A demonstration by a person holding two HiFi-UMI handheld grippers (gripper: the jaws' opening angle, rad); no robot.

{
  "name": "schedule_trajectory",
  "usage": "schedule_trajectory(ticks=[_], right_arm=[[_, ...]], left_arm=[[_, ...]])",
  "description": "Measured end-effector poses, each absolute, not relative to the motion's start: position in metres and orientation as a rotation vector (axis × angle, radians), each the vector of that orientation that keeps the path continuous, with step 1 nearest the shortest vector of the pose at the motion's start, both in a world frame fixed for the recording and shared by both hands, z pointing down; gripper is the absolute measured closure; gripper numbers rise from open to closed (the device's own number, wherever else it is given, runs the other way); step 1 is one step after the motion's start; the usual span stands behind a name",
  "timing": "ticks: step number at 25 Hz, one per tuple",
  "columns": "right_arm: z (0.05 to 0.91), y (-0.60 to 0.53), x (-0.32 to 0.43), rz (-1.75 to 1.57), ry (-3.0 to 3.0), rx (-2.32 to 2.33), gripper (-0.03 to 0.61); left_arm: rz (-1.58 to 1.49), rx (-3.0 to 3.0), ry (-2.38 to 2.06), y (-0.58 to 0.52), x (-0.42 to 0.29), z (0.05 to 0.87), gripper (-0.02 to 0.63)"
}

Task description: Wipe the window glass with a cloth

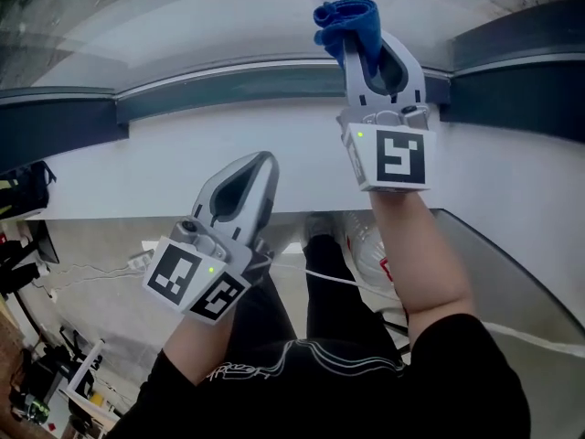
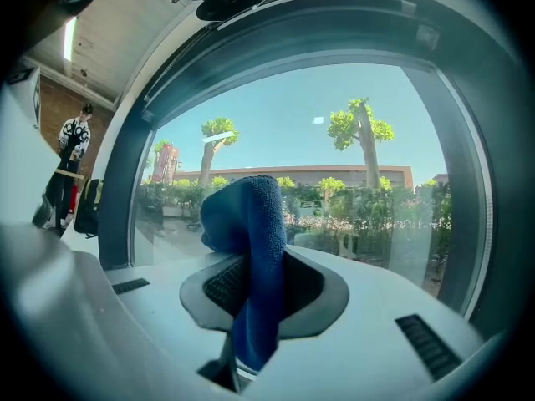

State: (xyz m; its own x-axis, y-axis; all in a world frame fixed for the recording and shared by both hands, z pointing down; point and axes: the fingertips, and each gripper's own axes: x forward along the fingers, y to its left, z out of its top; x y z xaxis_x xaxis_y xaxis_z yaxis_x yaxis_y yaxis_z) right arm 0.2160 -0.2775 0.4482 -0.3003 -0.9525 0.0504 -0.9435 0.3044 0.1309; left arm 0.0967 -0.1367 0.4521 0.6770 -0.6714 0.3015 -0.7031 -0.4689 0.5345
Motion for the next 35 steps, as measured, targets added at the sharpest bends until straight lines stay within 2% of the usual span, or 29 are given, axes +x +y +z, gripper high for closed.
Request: schedule_trajectory(ticks=[7, 19, 28, 35], right_arm=[[0.441, -0.271, 0.313, -0.114, -2.352, 1.925, 0.515], [0.453, -0.266, 0.436, -0.100, -2.081, 2.171, 0.515], [0.453, -0.268, 0.435, -0.083, -2.054, 2.158, 0.515], [0.403, -0.228, 0.366, 0.058, -2.202, 2.102, 0.515]], left_arm=[[0.099, 2.274, -1.000, -0.144, 0.162, 0.448, 0.607], [0.165, 2.315, -0.899, -0.149, 0.220, 0.456, 0.607], [0.144, 2.296, -0.872, -0.136, 0.215, 0.462, 0.608], [0.110, 2.389, -0.929, -0.102, 0.164, 0.395, 0.609]])
